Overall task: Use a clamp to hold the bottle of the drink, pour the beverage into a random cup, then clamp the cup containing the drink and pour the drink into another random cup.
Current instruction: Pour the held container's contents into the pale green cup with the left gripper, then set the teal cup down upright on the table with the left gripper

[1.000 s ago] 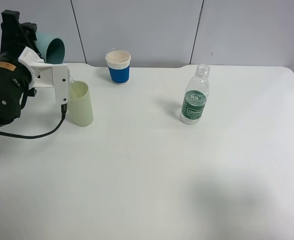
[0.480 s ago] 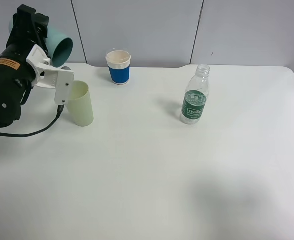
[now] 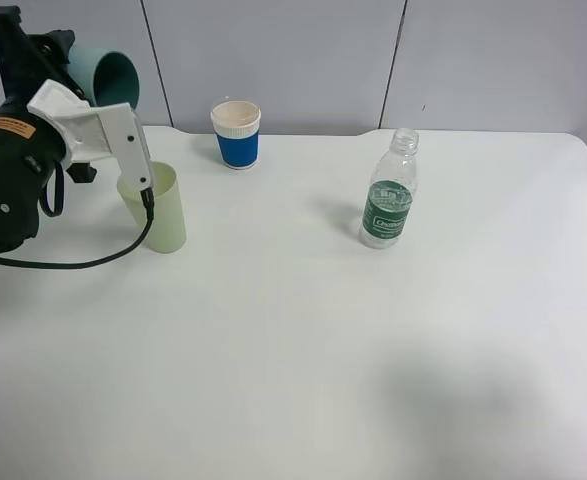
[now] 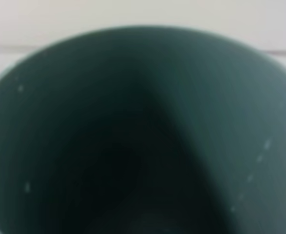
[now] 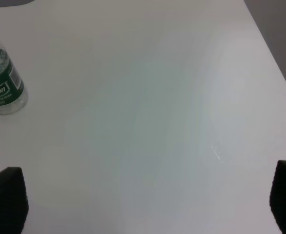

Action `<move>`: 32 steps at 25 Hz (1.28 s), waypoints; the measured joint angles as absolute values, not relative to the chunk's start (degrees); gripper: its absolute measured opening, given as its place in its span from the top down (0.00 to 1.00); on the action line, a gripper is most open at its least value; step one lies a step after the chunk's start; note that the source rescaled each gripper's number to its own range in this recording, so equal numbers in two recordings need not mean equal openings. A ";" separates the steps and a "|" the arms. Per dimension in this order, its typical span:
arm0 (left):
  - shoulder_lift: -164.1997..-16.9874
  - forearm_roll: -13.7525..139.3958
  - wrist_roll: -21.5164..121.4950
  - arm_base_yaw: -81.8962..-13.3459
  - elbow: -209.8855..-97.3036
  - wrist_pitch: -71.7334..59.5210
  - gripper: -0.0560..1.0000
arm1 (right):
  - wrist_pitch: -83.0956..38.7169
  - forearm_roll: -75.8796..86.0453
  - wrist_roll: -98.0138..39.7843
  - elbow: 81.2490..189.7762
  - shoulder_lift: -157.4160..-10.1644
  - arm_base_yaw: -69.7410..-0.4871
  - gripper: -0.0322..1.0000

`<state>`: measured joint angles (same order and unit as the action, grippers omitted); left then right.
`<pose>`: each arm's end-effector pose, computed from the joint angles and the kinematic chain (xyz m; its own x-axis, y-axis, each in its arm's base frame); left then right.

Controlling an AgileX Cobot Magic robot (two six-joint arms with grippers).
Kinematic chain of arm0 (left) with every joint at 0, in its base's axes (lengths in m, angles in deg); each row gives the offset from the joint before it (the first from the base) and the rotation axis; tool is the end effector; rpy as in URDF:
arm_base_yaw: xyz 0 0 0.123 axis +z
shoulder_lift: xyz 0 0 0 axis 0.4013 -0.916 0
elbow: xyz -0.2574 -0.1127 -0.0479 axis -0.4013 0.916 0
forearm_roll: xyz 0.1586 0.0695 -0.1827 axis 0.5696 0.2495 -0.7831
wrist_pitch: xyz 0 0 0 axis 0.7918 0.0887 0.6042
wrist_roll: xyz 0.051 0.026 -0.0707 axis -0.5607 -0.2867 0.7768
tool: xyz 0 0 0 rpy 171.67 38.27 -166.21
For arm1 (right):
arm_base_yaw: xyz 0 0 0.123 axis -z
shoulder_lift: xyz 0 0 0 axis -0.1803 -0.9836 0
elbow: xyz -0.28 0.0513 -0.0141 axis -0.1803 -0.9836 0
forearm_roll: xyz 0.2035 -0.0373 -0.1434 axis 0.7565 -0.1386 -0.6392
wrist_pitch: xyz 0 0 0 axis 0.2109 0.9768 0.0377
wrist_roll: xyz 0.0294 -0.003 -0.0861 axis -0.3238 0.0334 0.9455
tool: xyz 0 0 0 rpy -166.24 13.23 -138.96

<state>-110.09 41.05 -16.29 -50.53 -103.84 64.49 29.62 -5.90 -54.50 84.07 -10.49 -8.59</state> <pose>0.2722 -0.0838 0.2087 -0.0818 0.9878 -0.1324 -0.0764 0.1262 0.9890 -0.0057 -0.0041 0.2774 -0.4538 0.0320 -0.8905 0.0814 0.9967 -0.0056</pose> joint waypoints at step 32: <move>-103.89 56.89 59.63 -70.43 -103.79 39.71 0.94 | 29.62 -5.90 -54.50 84.07 -10.49 -8.59 0.00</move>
